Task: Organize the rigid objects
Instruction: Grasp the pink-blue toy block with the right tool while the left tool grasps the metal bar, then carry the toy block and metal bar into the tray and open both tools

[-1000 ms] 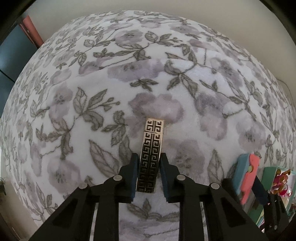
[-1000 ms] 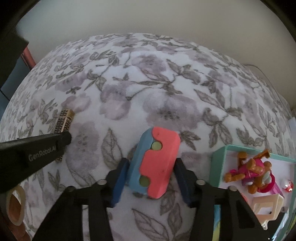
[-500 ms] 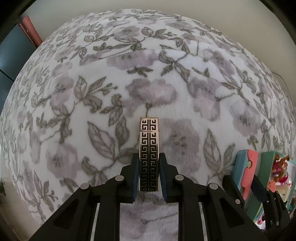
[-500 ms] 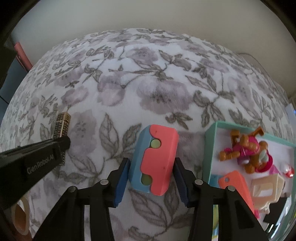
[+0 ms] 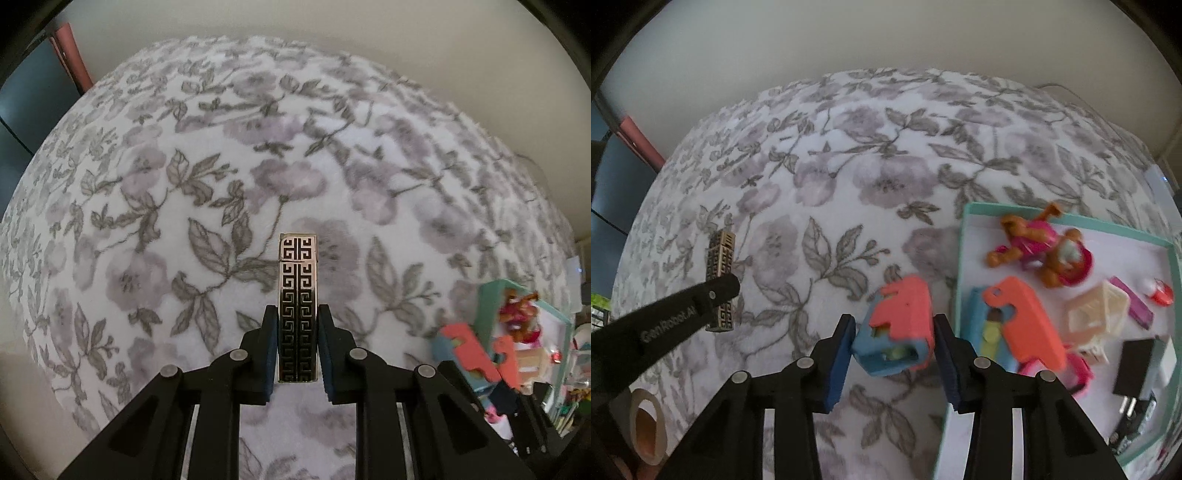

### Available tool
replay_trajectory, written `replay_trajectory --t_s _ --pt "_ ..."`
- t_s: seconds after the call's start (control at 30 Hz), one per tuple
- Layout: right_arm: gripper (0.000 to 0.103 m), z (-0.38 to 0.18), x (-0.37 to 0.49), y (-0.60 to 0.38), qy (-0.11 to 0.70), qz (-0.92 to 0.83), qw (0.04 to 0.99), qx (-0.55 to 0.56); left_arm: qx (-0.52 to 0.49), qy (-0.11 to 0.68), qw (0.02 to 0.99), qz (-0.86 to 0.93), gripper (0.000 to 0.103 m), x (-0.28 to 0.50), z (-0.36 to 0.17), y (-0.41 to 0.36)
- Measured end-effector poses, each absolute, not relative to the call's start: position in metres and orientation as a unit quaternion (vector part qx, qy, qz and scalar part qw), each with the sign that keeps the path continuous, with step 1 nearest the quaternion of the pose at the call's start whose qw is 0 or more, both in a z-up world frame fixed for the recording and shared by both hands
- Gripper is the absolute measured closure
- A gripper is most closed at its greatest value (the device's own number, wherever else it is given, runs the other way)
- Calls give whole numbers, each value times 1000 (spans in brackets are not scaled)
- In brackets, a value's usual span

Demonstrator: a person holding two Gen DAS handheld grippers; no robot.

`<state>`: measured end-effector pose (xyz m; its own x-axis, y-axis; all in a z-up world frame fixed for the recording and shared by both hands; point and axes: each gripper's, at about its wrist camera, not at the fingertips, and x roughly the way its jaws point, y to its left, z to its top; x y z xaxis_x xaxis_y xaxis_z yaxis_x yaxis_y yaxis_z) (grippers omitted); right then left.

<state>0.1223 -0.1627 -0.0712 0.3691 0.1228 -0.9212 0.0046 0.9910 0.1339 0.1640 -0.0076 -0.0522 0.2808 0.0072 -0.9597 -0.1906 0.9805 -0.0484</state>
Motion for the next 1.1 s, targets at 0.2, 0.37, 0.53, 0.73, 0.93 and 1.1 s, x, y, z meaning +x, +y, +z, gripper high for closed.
replay_trajectory --t_s 0.2,0.37,0.53,0.73,0.93,1.1 --pt "81 -57 106 -178 556 35 827 79 -77 577 812 52 82 140 -28 -19" --pt "81 -50 96 -180 553 38 829 76 -73 575 814 47 82 124 -23 -22" --pt "81 -56 93 -181 562 38 823 76 -73 583 808 44 82 126 -32 -27" --pt "81 -60 95 -178 557 40 827 67 -67 584 807 44 82 122 -33 -27" --pt "81 -59 97 -174 554 38 830 55 -66 588 805 42 82 122 -35 -26" --pt "81 -46 96 -182 539 39 839 67 -69 580 811 43 82 121 -30 -25"
